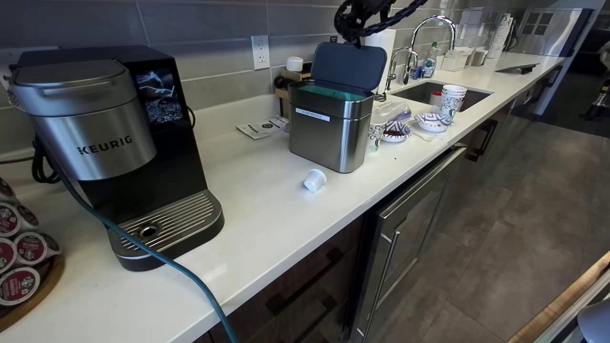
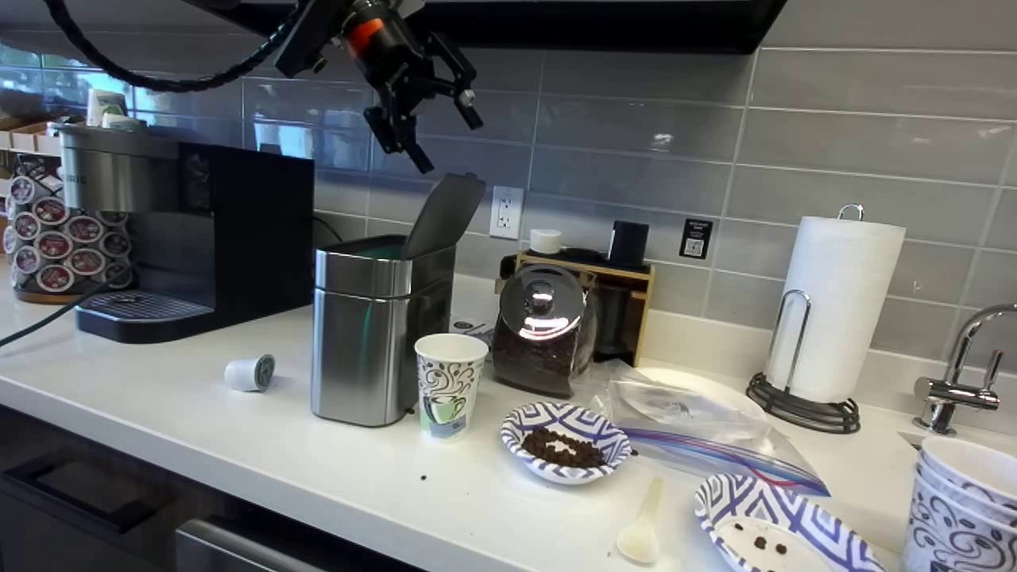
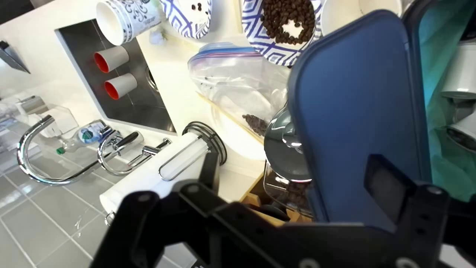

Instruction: Open the silver bin then place the coffee pod in the bin and close it.

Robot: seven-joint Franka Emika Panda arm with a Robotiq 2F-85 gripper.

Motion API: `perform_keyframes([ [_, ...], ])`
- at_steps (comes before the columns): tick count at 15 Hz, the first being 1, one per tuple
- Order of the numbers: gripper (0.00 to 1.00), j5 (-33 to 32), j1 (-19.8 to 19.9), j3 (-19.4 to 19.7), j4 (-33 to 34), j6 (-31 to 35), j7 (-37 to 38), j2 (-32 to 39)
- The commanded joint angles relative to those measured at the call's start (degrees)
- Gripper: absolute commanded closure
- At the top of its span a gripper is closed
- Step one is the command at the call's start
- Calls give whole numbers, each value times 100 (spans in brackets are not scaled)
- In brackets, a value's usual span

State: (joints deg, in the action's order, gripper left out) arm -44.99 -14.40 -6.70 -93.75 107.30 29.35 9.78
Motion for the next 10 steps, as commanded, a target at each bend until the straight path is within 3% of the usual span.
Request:
perform_keyframes([
  [1,0,318,88,-49,-419,90,391,-323],
  [4,0,937,89,-153,-518,518,643,-569],
  [10,0,2987,42,-446,-1098,458,821,-1390],
])
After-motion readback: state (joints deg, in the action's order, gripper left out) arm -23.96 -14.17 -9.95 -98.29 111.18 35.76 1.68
